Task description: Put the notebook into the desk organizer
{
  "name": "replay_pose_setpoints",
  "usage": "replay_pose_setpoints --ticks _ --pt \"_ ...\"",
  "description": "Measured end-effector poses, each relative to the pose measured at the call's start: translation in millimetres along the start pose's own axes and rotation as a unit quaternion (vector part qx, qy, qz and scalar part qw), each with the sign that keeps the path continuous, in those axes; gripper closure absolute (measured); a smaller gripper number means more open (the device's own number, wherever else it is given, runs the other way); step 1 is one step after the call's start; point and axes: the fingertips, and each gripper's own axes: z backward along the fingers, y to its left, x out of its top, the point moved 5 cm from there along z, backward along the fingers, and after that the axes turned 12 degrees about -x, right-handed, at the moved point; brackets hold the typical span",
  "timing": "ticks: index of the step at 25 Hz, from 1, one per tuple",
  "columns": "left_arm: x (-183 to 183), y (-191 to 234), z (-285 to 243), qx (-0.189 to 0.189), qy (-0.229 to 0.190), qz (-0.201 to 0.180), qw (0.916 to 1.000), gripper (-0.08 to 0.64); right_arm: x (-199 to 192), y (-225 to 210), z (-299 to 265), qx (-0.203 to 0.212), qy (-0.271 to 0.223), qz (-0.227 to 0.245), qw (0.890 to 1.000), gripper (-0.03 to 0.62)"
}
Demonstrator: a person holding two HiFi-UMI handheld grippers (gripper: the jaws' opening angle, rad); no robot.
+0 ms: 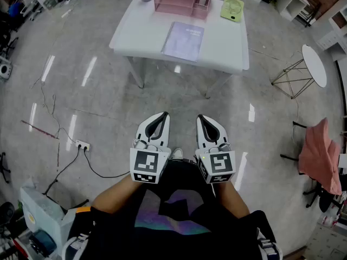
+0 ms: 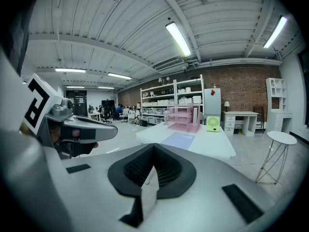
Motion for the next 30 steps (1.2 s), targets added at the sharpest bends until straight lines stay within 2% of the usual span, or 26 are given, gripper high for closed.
replay_pose_setpoints --ticks 8,12,17,22,23,25,30 --pt "5.6 25.3 -7.7 -0.013 -0.002 0.001 0.9999 0.552 7.2 8.4 -20.8 -0.014 0.006 0.002 1.0 0.577" --pt "10.4 48.0 -14.1 -0.026 0.0 0.001 0.9997 0.552 16.2 16.3 -40.2 -0.018 0.013 -0.012 1.0 0.577" --pt "10.9 91.2 -30.8 -0.057 0.015 0.02 0.9981 0.551 15.2 14.4 -78.3 -0.032 0.026 -0.077 0.996 0.575" --pt "17.2 151.3 -48.6 -0.09 0.03 0.035 0.9949 0.548 20.0 10.7 -119.0 -0.059 0.042 -0.153 0.986 0.573" --pt "18.4 162.9 -52.3 -0.096 0.035 0.04 0.9939 0.537 21.1 10.0 -126.2 -0.065 0.045 -0.164 0.983 0.565" --pt "18.8 182.8 -60.0 -0.112 0.047 0.051 0.9913 0.47 22.1 7.4 -138.3 -0.079 0.053 -0.186 0.978 0.538" --pt "9.3 220.2 -80.1 -0.15 0.077 0.096 0.981 0.404 16.6 -2.7 -160.5 -0.103 0.072 -0.25 0.96 0.461"
